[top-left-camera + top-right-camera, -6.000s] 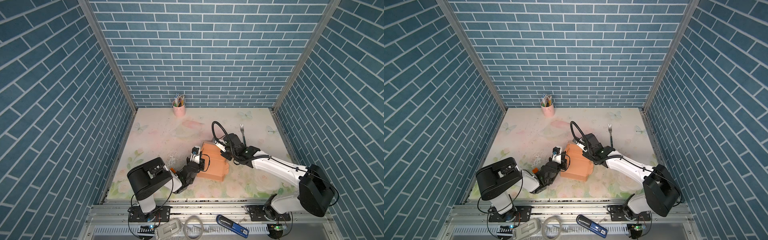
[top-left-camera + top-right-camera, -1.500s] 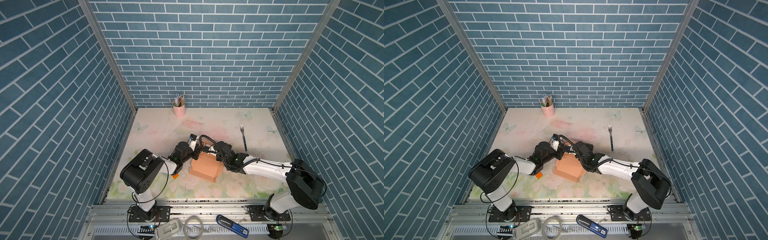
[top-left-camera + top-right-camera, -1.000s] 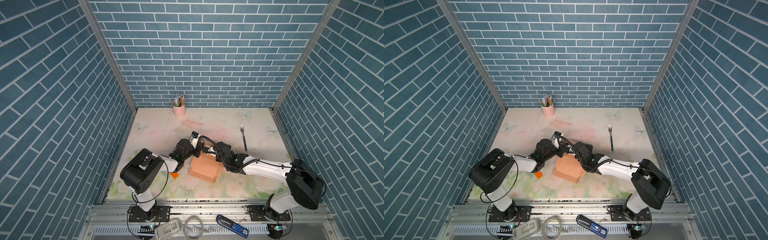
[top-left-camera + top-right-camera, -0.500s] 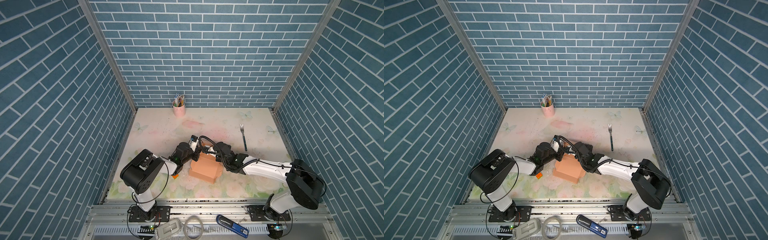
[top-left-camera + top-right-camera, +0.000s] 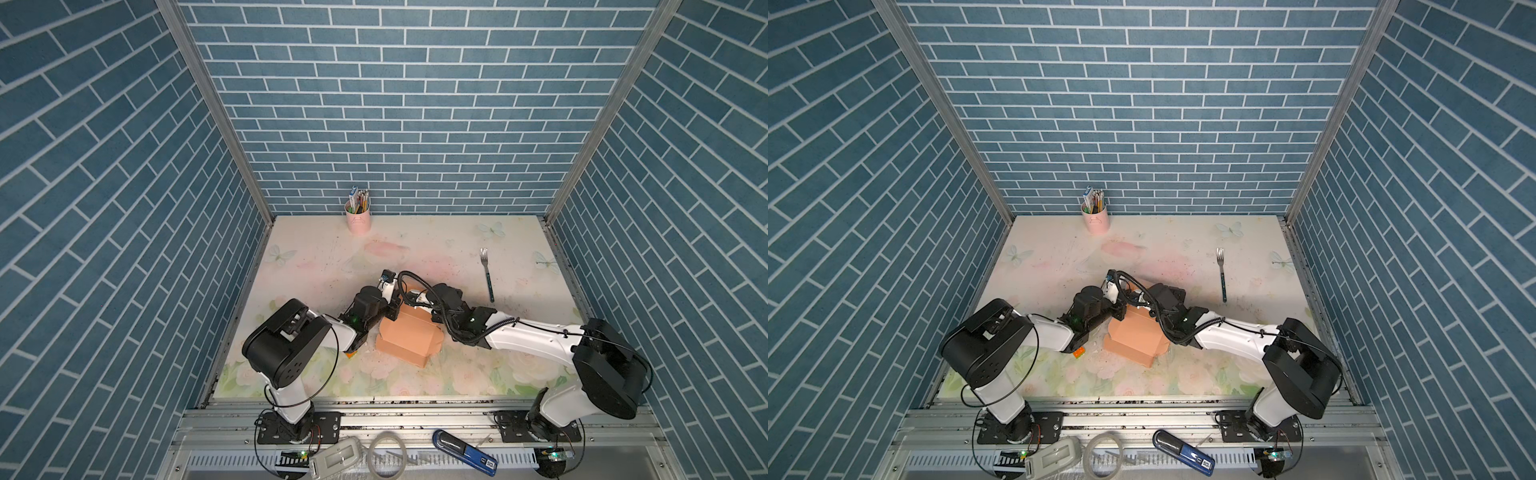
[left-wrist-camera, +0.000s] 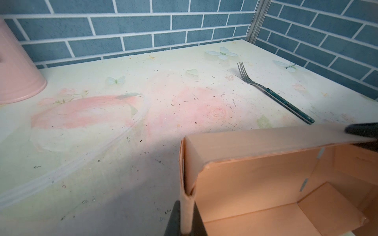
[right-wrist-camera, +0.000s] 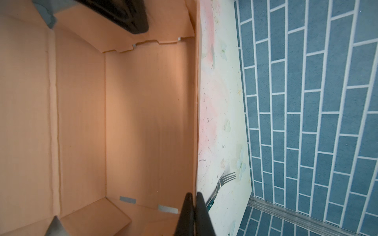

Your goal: Fold the paper box

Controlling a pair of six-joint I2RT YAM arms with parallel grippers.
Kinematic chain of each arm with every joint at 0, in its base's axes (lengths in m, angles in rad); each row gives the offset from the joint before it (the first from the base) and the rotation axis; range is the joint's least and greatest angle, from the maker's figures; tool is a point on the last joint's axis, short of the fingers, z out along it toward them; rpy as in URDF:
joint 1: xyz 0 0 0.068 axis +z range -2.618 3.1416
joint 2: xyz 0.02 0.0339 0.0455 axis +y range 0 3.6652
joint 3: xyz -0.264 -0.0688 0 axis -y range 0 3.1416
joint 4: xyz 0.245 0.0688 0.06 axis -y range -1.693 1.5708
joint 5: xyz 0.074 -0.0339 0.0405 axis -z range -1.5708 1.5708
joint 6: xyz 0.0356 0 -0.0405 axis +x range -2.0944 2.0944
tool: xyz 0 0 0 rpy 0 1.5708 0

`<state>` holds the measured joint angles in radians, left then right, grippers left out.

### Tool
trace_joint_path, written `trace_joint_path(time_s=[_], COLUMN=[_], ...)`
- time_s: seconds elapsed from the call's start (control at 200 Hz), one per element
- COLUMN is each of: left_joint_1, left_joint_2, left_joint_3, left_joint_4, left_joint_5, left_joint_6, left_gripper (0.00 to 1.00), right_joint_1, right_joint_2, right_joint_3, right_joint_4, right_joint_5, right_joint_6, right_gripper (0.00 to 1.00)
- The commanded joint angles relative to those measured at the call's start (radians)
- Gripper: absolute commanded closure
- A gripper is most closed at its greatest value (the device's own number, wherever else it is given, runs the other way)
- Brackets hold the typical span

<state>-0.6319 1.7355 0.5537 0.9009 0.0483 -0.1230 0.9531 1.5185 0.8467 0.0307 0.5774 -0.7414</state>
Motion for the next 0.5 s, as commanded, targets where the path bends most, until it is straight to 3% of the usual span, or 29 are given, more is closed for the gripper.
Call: trace_joint_path(time_s=[0.0,0.305,0.495], left_joint_1=[-0.023,-0.049,-0.055], left_joint_2=[0.013,0.025,0.049], left_joint_3=[-0.004,-0.002,0.001], left_joint_4=[0.07,0.08,0.086], left_joint_5=[-0.025,-0.059,-0.073], left_joint_6=[0.008,0.015,0.002], left_gripper=[0.95,0.99,1.0], right_joint_1=[0.007,0.008,0.009], right_joint_2=[-0.008,-0.021,-0.064], right_joint_3=[0.028,0.017,0.014], right_joint_4=[0.011,0.034,0.044], right_joint_5=[-0.014,-0.022,-0.052], right_joint_6=[-0.007,0.029,0.088], right_gripper=[0.95,0.87,0.66])
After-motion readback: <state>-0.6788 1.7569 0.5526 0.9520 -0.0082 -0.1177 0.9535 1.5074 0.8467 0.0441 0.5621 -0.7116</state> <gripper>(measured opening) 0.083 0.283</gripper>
